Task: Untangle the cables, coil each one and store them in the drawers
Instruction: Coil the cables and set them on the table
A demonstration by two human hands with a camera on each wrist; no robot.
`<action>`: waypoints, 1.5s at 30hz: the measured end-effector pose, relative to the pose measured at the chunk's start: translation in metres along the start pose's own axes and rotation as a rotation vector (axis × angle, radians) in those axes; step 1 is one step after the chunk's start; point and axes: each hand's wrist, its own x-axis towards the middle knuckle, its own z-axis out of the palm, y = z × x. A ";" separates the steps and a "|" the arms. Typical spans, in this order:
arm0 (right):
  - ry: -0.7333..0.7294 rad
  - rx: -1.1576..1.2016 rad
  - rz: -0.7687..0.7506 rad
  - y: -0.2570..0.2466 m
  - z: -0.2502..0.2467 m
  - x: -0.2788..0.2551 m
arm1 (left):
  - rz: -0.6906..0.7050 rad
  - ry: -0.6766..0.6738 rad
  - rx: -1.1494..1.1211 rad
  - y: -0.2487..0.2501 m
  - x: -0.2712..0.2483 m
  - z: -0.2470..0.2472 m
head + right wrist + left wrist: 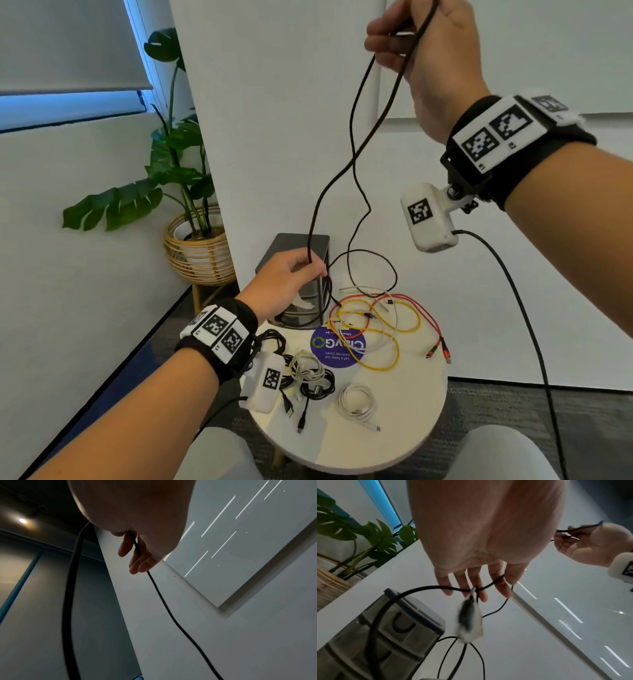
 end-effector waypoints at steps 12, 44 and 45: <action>-0.179 -0.434 0.631 0.071 -0.034 -0.099 | -0.041 0.181 -0.130 0.009 -0.005 -0.013; -0.541 -0.109 0.769 0.091 0.003 -0.184 | 0.140 0.152 -0.416 0.057 -0.020 -0.025; -0.575 -0.205 0.714 0.094 0.008 -0.186 | 0.145 0.158 -0.431 0.059 -0.019 -0.025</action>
